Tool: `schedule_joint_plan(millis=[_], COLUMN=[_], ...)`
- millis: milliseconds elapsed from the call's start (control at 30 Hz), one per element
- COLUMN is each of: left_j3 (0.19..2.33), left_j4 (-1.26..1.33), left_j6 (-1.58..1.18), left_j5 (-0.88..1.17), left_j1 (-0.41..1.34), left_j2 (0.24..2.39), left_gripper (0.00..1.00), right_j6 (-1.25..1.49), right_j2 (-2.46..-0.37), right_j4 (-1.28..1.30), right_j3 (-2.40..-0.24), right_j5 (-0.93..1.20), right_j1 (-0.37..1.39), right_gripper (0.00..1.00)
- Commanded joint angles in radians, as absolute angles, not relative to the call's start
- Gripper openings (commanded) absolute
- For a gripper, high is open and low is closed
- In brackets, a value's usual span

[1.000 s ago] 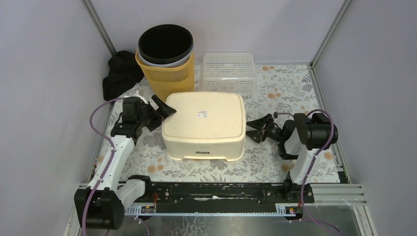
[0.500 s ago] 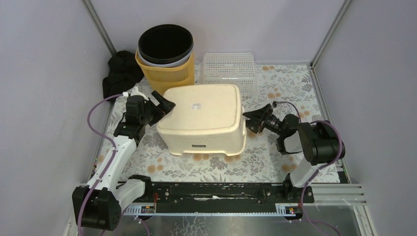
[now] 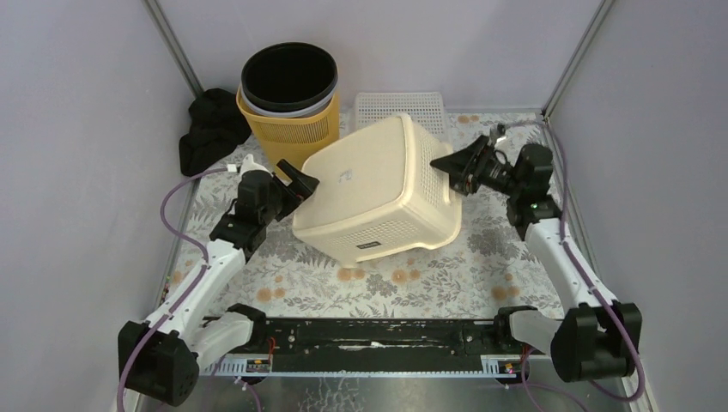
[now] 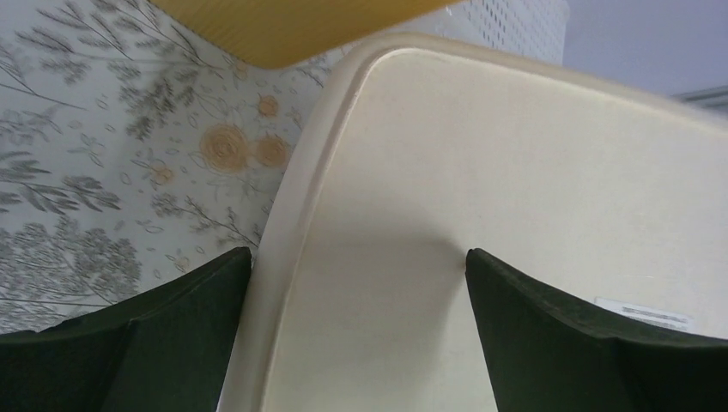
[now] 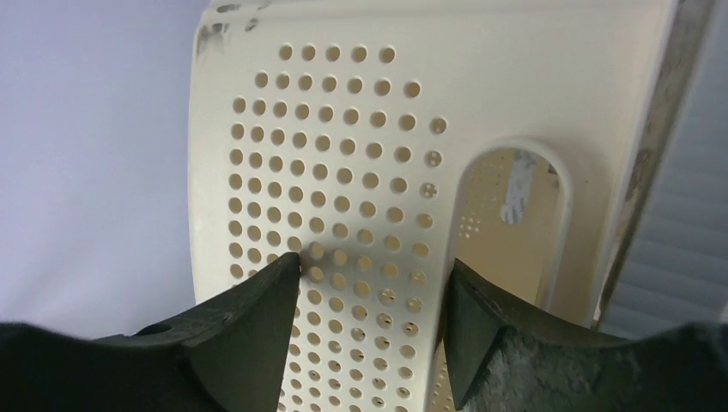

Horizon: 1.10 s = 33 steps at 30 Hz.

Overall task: Turn the large container upside down
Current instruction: Adjust the container at the center of the board.

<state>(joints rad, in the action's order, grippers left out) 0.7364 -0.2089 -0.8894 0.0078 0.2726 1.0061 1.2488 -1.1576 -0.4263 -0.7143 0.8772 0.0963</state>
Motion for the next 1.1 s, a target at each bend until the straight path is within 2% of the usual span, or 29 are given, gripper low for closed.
schedule_joint_plan(millis=[0, 333, 800, 1067], left_j3=[0.693, 0.706, 0.830, 0.851], left_j4=[-0.203, -0.107, 0.021, 0.063], left_j6=[-0.895, -0.952, -0.994, -0.990], left_j5=[0.248, 0.168, 0.101, 0.095], left_j1=[0.460, 0.674, 0.973, 1.017], left_j2=[1.050, 1.140, 1.424, 1.509], left_gripper=[0.98, 0.98, 0.98, 0.98], right_j6=[0.807, 0.608, 0.368, 0.317], right_j2=[-1.084, -1.152, -1.266, -1.290], right_j4=[0.002, 0.360, 0.770, 0.852], right_j3=[-1.012, -1.323, -1.665, -1.664], right_j5=[0.979, 0.898, 0.659, 0.453], right_j1=[0.176, 0.210, 0.377, 0.592], right_gripper=[0.64, 0.64, 0.64, 0.64])
